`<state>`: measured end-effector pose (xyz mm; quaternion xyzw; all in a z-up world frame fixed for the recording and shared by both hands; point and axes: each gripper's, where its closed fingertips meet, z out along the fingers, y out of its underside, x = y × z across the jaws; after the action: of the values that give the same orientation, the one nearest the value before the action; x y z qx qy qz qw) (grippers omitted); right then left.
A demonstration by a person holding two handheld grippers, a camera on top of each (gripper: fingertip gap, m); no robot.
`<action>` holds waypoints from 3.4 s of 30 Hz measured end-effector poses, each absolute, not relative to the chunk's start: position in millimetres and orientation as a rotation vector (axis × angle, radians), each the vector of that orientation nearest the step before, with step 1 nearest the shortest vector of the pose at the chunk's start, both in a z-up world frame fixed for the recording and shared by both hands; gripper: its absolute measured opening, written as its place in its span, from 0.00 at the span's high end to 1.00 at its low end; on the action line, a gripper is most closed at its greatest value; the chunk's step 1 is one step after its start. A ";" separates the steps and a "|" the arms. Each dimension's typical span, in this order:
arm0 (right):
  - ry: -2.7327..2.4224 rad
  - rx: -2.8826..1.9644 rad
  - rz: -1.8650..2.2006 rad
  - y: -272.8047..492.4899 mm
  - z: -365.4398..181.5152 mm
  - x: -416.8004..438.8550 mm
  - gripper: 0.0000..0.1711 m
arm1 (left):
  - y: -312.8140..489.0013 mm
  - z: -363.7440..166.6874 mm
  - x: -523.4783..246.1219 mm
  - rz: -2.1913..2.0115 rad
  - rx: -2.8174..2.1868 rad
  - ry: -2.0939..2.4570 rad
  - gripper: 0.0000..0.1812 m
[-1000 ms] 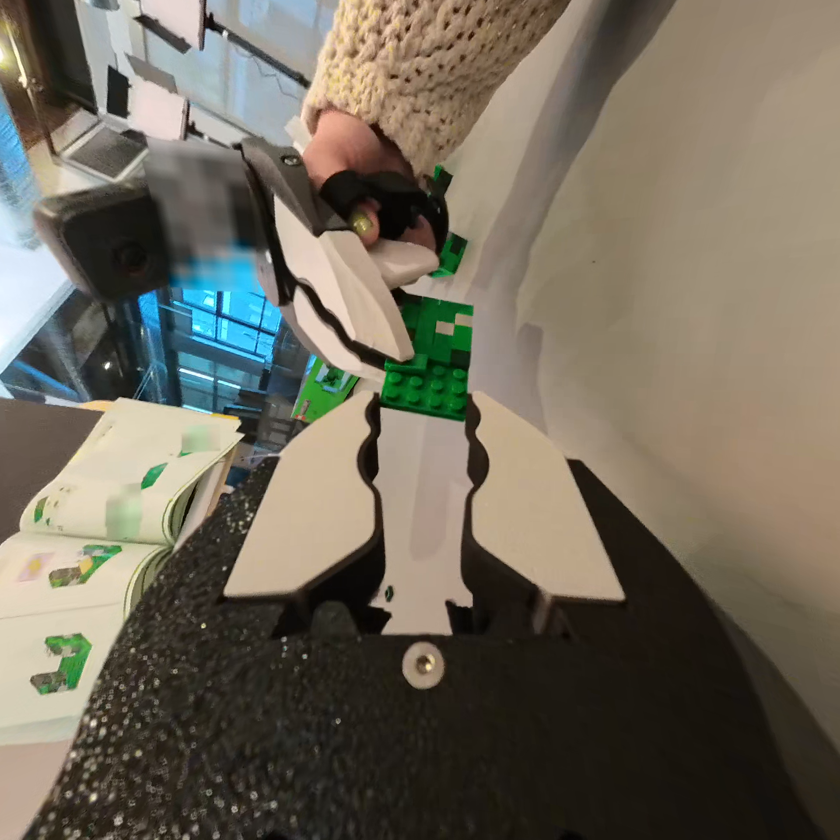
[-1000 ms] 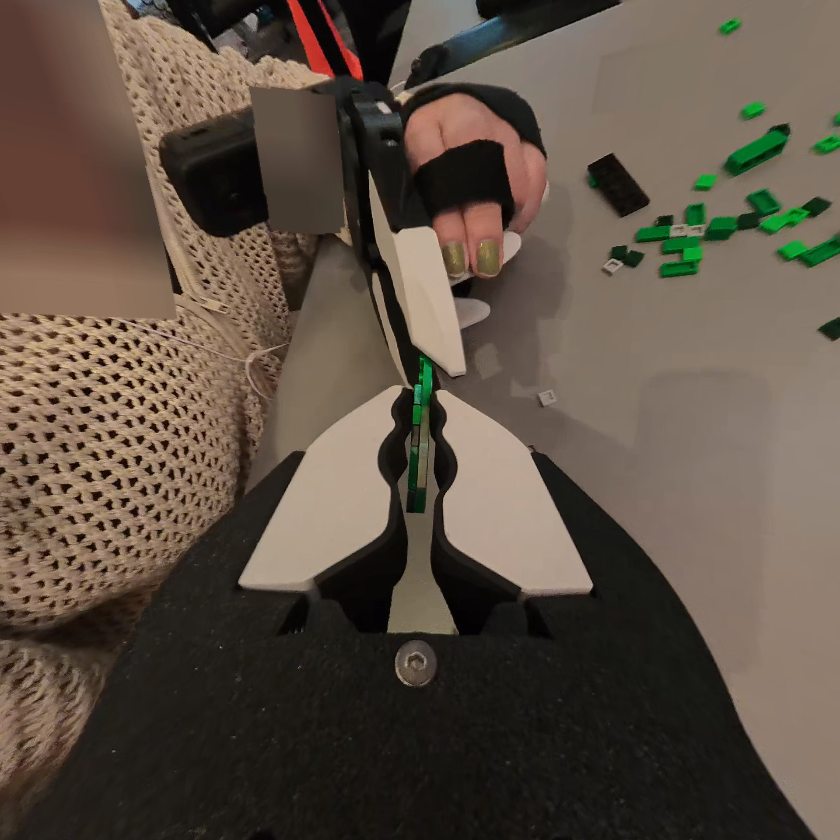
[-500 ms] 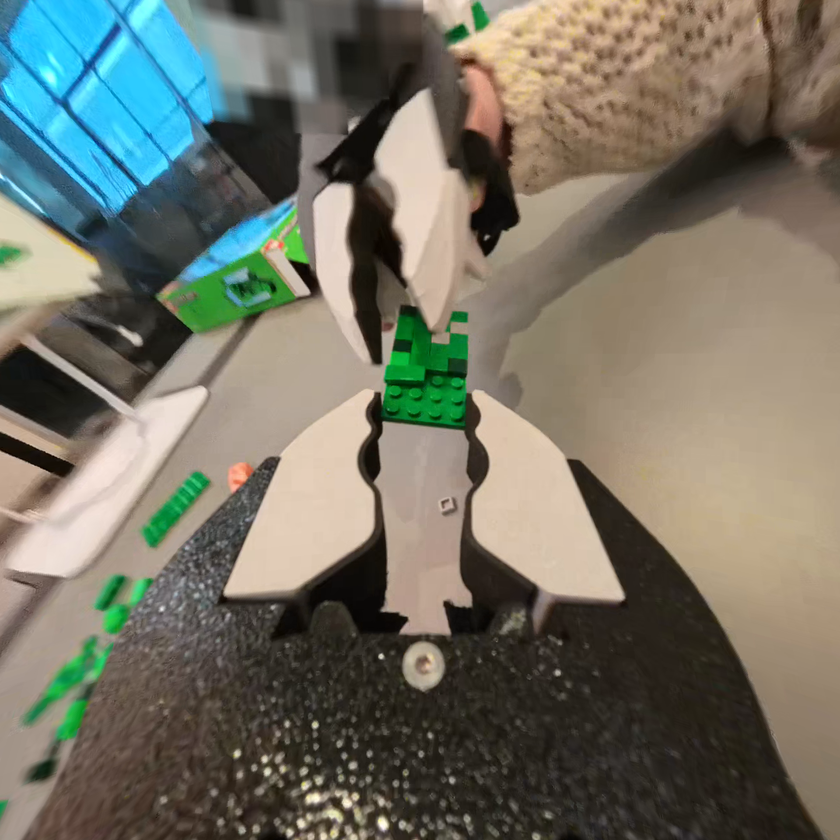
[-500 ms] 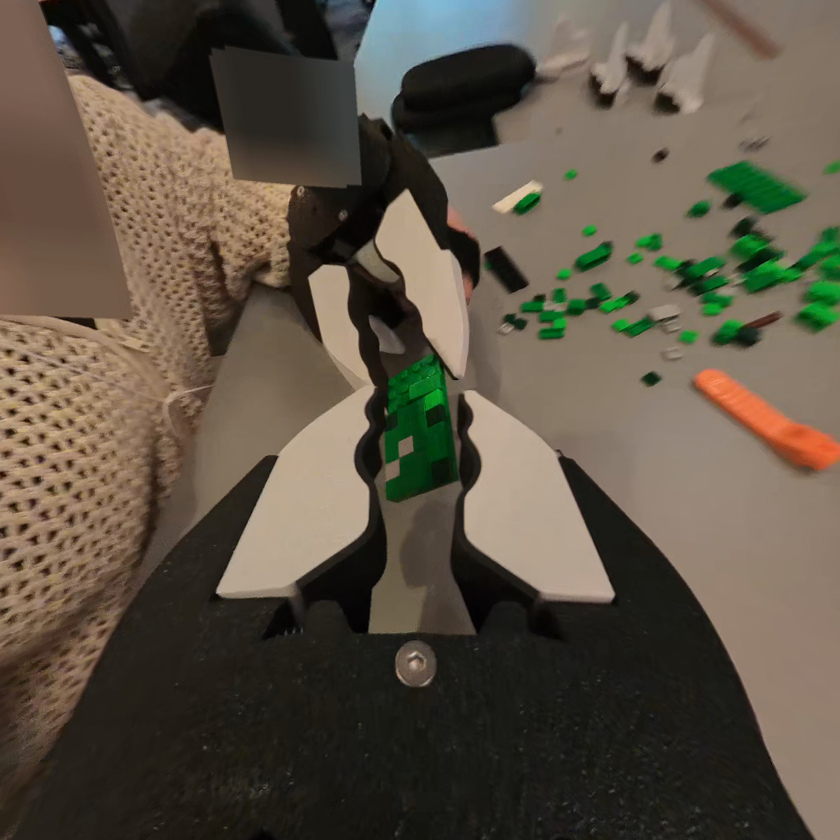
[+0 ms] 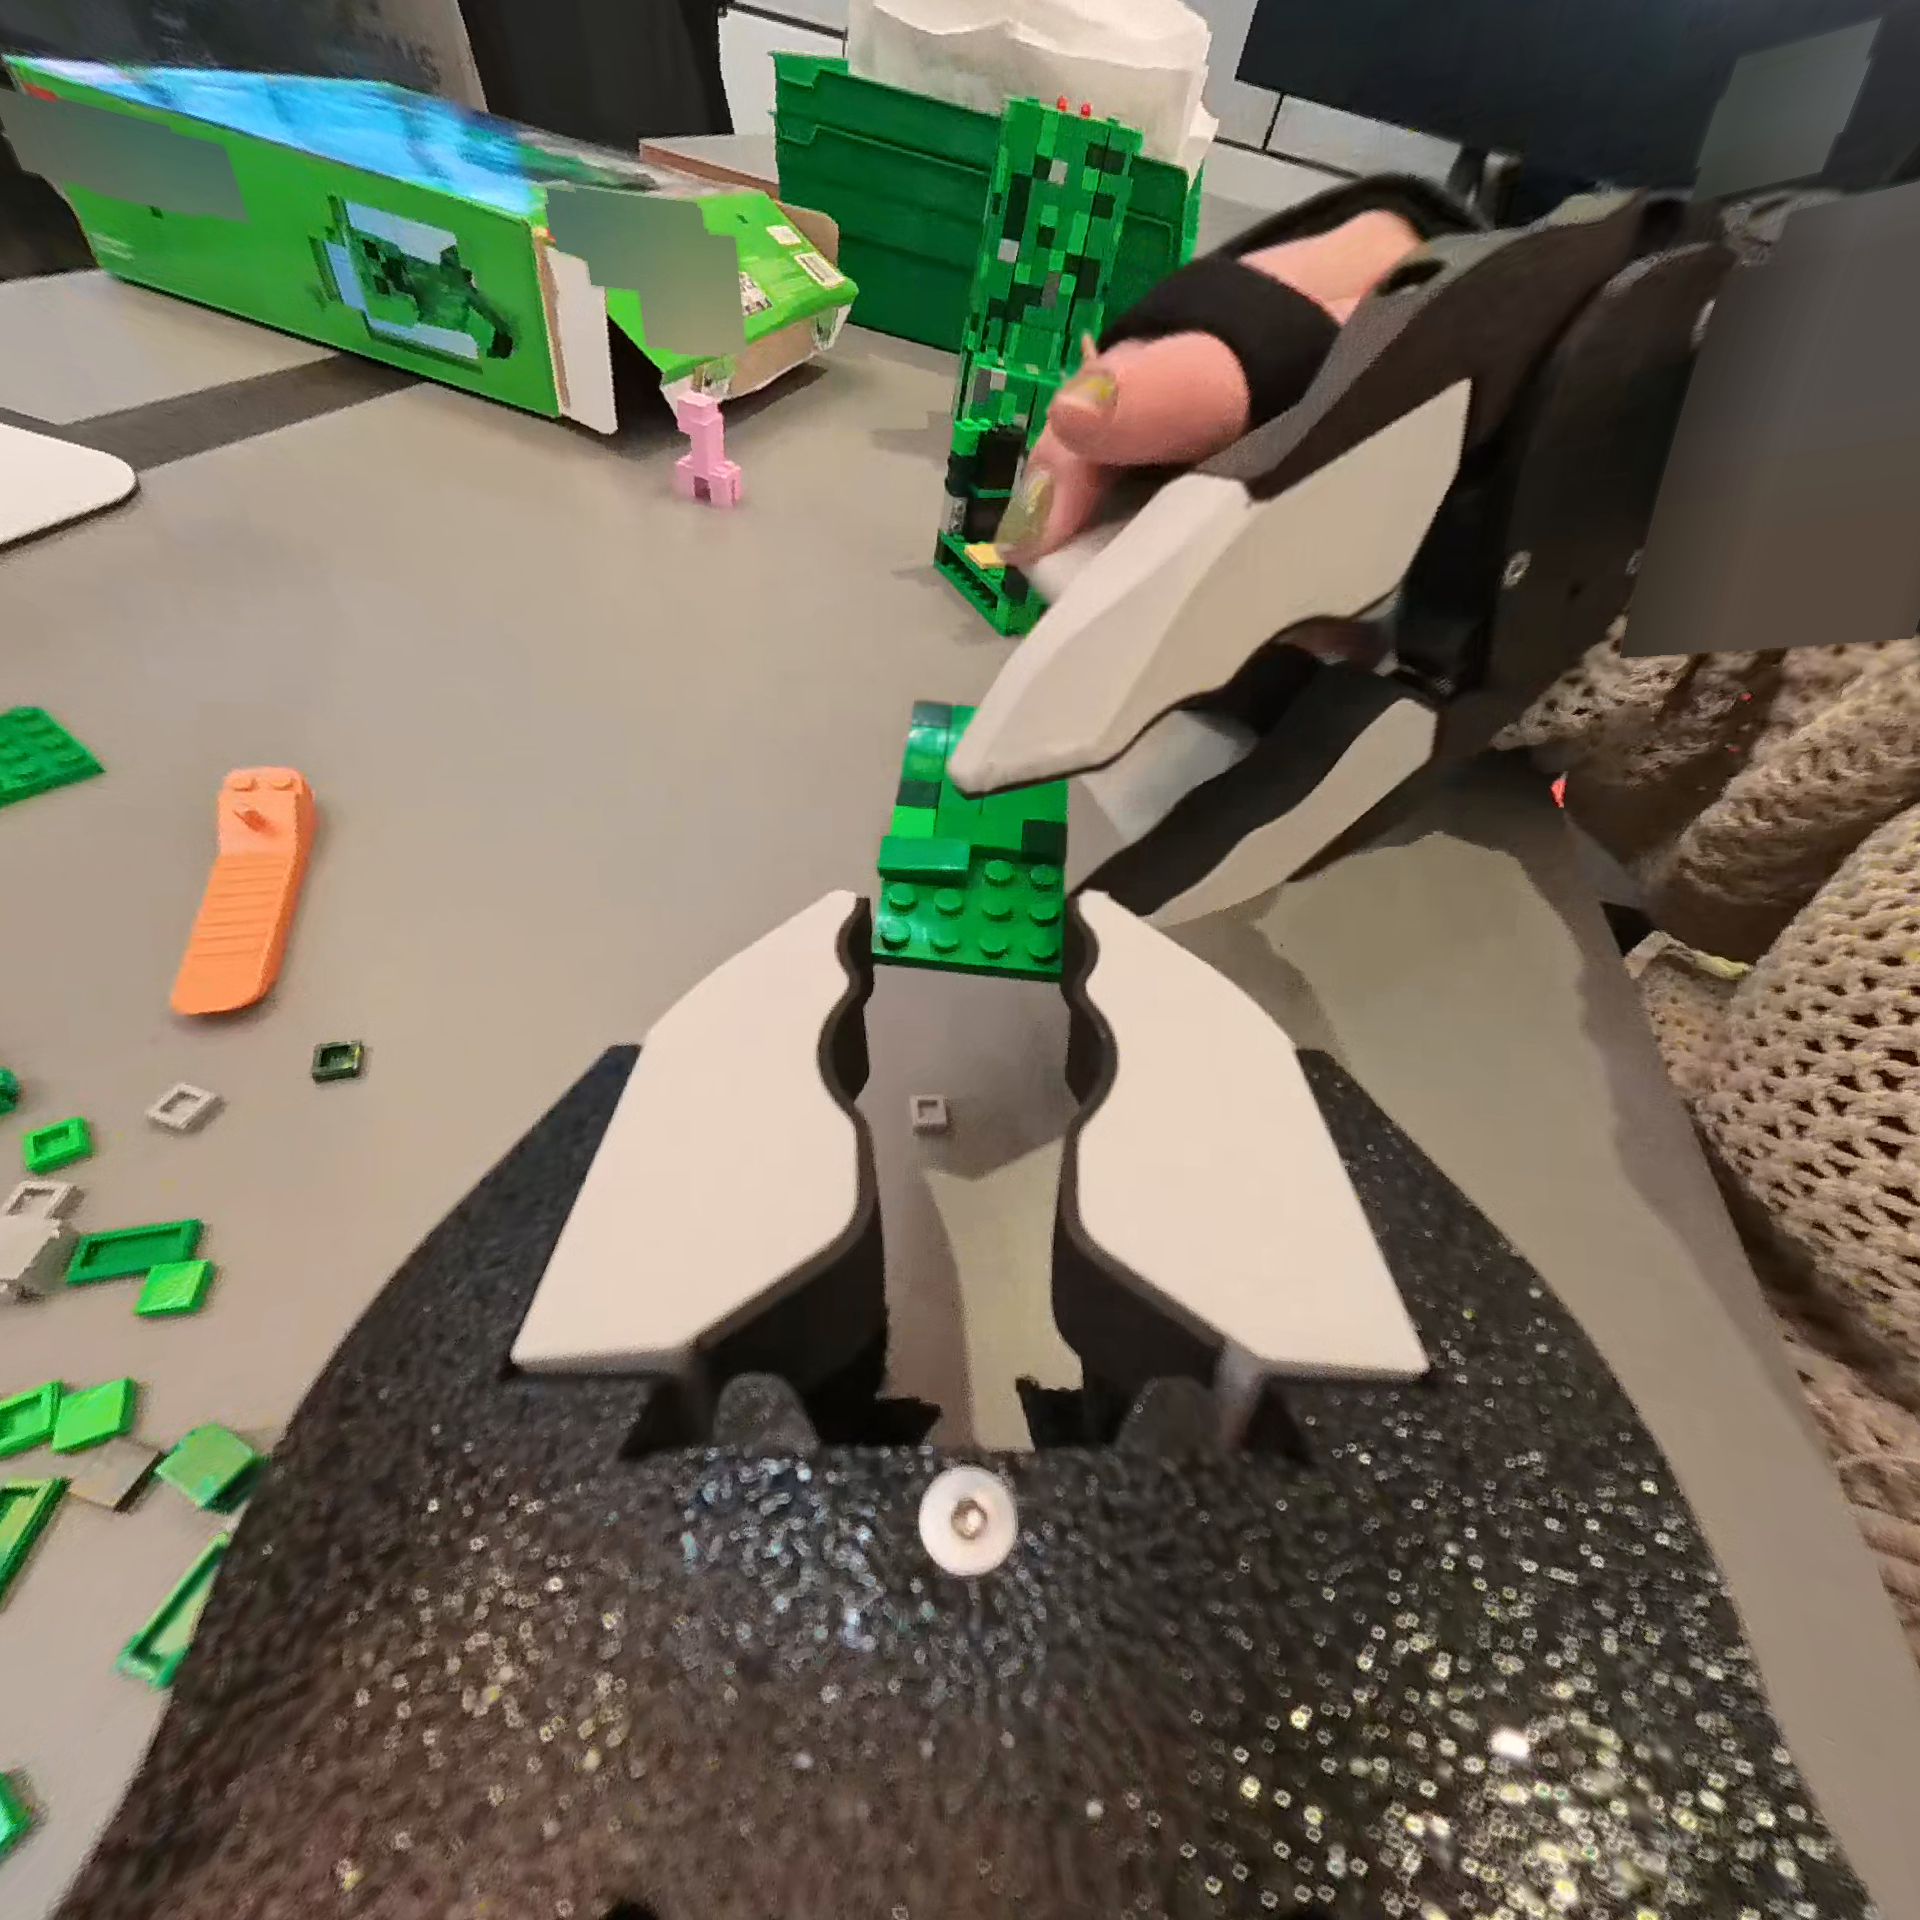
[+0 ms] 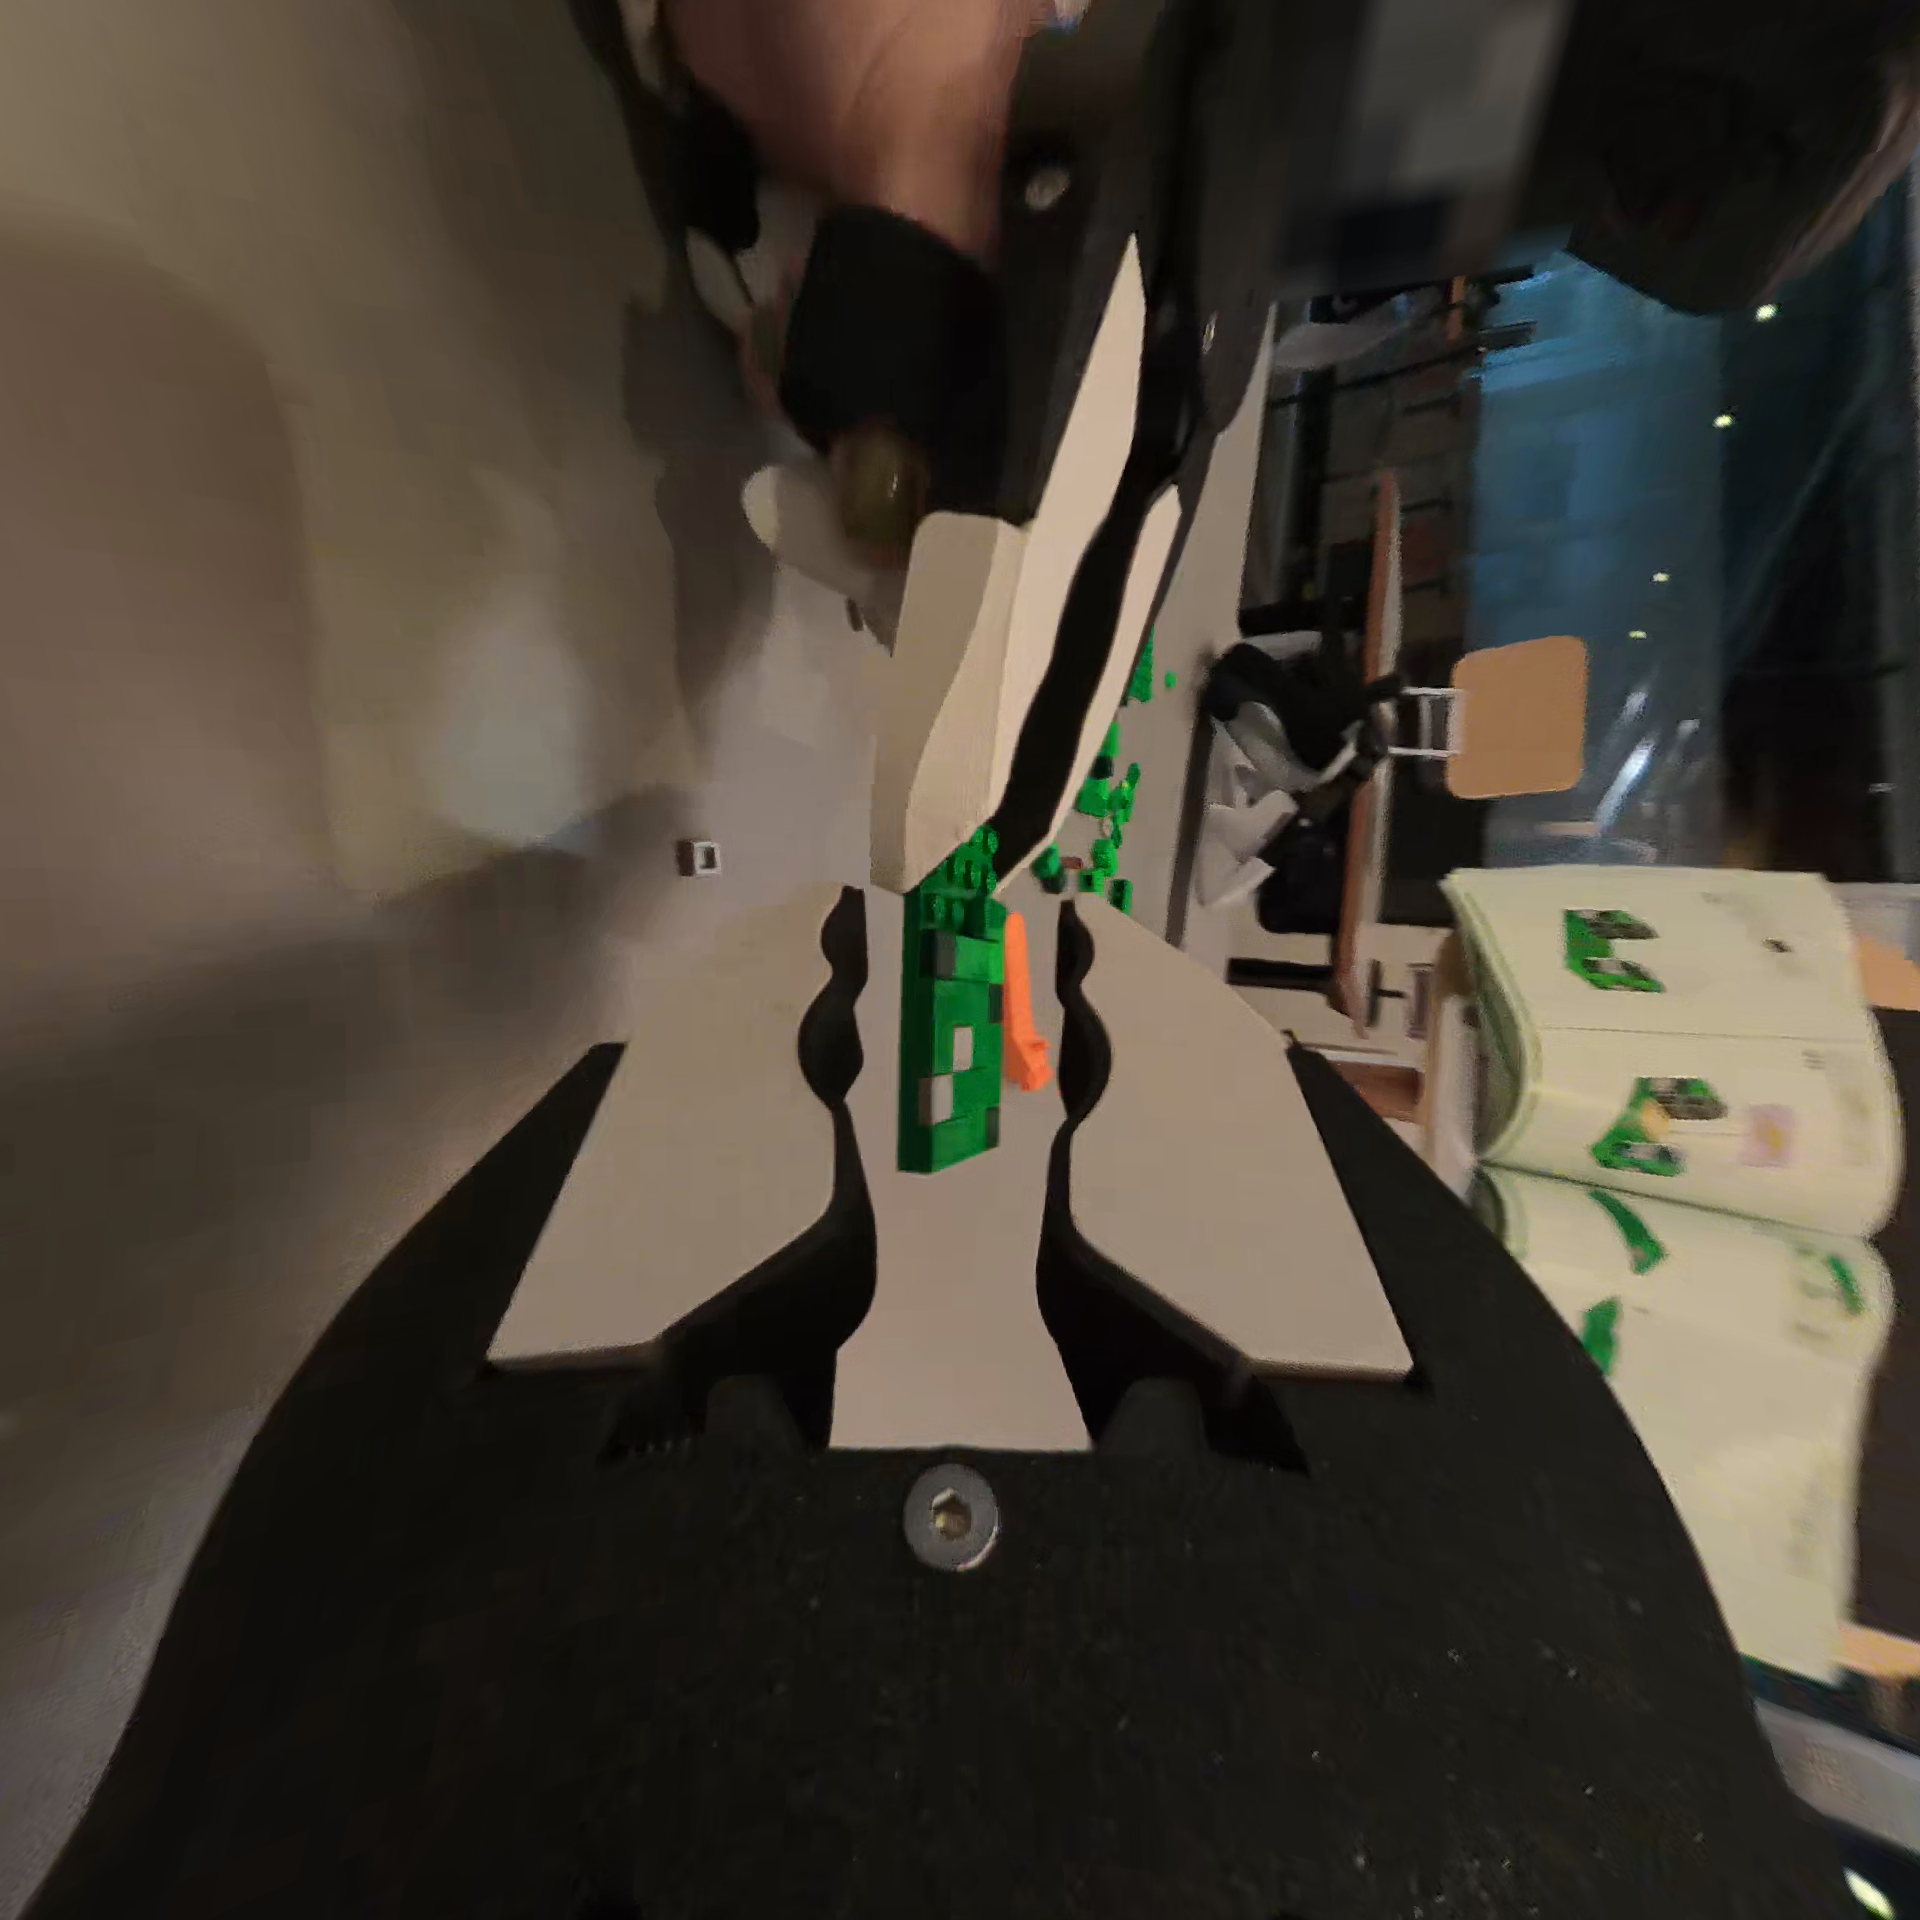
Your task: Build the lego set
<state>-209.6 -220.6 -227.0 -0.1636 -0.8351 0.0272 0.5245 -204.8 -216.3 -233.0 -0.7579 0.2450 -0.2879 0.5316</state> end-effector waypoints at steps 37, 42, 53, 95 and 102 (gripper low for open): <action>-1.495 -0.738 0.620 -167.0 -217.9 -206.5 0.74 | -201.6 -233.9 -238.6 -0.247 -1.769 0.649 0.81; -1.275 -0.855 0.896 -141.1 -190.0 -226.9 0.78 | -197.4 -218.2 -259.2 -0.100 -1.679 0.586 0.81; -1.129 -0.934 1.094 -109.6 -177.6 -301.7 0.84 | -202.5 -201.5 -336.9 0.272 -1.588 0.272 0.81; -1.289 -0.892 1.117 -122.6 -184.8 -336.2 0.96 | -270.1 -199.3 -467.5 0.561 -1.592 -0.197 0.81; -1.743 -1.451 1.115 -123.6 -225.8 -363.0 0.95 | -253.3 -205.1 -456.0 0.600 -1.639 -0.070 0.81</action>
<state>-363.0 -123.6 -225.8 -0.5474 -0.6575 0.4204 0.3023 -456.0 -253.3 -205.1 -0.7190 -0.0307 0.2635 0.6424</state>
